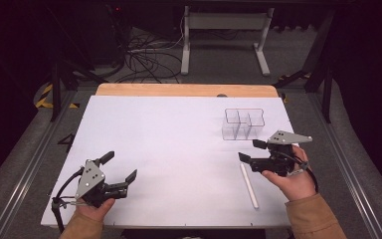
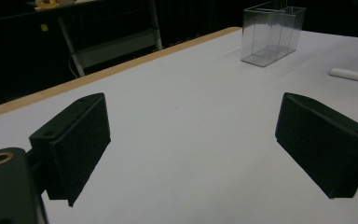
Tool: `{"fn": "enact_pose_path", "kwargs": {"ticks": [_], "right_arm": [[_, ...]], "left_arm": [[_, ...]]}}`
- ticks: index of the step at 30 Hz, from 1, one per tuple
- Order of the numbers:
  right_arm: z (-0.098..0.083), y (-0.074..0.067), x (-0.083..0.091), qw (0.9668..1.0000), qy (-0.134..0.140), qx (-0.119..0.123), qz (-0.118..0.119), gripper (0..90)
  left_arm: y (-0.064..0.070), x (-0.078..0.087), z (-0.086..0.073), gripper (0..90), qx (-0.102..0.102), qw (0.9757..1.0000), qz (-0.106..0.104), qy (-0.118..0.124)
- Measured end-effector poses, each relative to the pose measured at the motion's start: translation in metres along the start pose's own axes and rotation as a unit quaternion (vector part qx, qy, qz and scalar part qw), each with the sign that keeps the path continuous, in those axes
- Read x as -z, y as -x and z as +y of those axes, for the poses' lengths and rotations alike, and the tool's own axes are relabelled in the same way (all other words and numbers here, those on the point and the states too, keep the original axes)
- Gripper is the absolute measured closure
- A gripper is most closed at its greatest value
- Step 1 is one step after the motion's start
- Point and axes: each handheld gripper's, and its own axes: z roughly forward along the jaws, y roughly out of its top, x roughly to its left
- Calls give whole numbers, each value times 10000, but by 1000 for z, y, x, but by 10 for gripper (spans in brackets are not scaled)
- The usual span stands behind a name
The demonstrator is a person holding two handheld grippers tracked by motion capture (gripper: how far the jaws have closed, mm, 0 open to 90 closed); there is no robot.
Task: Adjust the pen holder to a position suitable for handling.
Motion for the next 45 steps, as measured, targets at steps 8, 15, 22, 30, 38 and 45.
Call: {"fn": "enact_pose_path", "kwargs": {"ticks": [8, 15, 22, 30, 38, 45], "right_arm": [[5, -9, -2, 9979, -465, -458, -38, 266], [5, -11, -2, 9975, -536, -459, -50, 266], [5, -13, -3, 9954, -633, -714, -52, 243], [4, -16, -7, 9852, -1099, -1306, -183, 331], [3, -14, -12, 9709, -1631, -1688, -483, 383], [1, -13, -21, 9616, -1941, -1836, -634, 407]], "left_arm": [[0, 0, 0, 112, 13, 10000, -1, -1], [0, 0, 0, 113, 13, 10000, 6, 11], [0, -1, 0, 115, -10, 10000, 14, 12], [0, -3, 1, 117, -26, 10000, -6, 8], [0, -5, 1, 117, -34, 10000, -24, -5], [0, -5, 1, 117, -36, 10000, -26, -8]]}}
